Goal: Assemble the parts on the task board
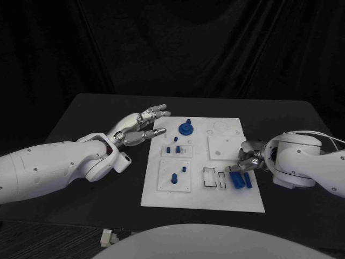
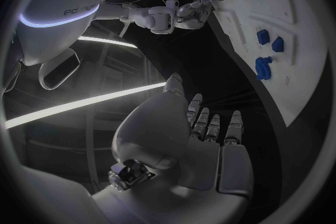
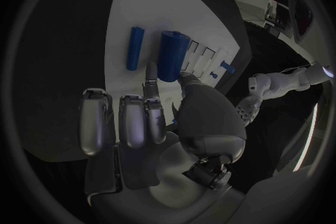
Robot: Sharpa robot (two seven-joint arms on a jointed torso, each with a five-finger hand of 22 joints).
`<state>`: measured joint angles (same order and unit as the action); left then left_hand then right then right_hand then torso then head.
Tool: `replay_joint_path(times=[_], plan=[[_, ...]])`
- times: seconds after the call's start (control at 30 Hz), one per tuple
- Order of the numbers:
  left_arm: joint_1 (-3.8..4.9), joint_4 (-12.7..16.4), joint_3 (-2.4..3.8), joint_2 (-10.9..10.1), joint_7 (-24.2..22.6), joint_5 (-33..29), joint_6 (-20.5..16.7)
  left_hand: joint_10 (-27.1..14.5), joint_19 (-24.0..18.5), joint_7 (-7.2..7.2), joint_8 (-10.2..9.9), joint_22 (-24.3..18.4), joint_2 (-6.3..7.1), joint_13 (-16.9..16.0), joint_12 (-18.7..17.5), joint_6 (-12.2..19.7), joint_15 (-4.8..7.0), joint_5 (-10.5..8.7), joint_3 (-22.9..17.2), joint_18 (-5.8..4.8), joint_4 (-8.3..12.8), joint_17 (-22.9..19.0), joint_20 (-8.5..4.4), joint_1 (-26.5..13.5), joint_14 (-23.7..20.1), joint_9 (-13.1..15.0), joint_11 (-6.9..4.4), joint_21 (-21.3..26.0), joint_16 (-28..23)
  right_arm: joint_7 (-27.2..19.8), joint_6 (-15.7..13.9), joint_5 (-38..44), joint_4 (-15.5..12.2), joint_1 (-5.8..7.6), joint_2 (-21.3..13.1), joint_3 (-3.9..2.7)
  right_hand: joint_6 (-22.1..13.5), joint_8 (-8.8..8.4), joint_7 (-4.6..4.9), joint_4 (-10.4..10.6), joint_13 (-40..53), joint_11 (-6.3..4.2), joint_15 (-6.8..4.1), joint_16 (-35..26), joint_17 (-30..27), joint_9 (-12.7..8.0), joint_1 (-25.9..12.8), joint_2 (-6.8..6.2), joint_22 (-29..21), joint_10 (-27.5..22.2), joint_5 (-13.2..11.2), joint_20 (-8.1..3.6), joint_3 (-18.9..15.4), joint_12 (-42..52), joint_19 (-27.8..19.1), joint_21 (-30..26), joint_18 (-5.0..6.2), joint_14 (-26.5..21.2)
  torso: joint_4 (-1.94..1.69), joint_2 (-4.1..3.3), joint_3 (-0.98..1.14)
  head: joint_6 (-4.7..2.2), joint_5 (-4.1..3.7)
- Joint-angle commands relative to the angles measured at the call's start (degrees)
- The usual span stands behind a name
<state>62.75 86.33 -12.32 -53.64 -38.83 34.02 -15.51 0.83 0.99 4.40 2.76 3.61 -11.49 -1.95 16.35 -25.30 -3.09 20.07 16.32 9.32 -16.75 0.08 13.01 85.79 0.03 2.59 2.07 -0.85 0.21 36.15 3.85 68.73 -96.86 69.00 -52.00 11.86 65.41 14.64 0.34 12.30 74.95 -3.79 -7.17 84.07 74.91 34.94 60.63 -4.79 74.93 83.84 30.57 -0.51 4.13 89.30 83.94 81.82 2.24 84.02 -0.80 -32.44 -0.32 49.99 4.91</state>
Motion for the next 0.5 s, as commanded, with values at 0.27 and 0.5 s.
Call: replay_joint_path(times=[0.27,0.5], plan=[[-0.05,-0.1,0.06,0.3,-5.6,0.0,1.4,-0.1,0.0,-0.02,-0.1,0.2,-0.73,0.1,-0.4,0.7,-0.57,-0.26,-0.3,0.87,0.0,-0.1,0.43,0.0,0.0,-0.1,0.41,0.0,-0.2,-0.2,-6.9,-10.3,-1.3,1.55,-1.1,-0.05,-0.3,0.07,-0.38,-1.7,13.4,-0.67,-0.34,-0.3,1.4,0.2,0.8,0.61,12.3,5.8,0.3,-0.37,1.5,-0.3,2.6,-0.2,-0.17,3.6,0.00,0.01,-0.01,0.01,-0.08],[-0.05,-0.3,0.06,0.5,-5.5,0.0,1.7,-0.1,0.1,-0.05,-0.2,0.2,-0.80,0.1,-0.4,1.0,-0.57,-0.09,-0.2,0.87,0.0,-0.1,0.60,0.0,0.0,-0.1,0.44,0.0,-0.2,-0.2,-8.1,-15.1,-1.2,1.99,0.0,-0.05,-0.8,-0.14,-0.31,-1.7,13.8,-0.66,-0.36,-0.2,1.7,0.3,0.9,0.76,12.4,5.9,0.5,-0.42,1.8,-0.1,2.7,0.0,-0.21,3.6,-0.04,-0.03,0.01,0.01,-0.29]])
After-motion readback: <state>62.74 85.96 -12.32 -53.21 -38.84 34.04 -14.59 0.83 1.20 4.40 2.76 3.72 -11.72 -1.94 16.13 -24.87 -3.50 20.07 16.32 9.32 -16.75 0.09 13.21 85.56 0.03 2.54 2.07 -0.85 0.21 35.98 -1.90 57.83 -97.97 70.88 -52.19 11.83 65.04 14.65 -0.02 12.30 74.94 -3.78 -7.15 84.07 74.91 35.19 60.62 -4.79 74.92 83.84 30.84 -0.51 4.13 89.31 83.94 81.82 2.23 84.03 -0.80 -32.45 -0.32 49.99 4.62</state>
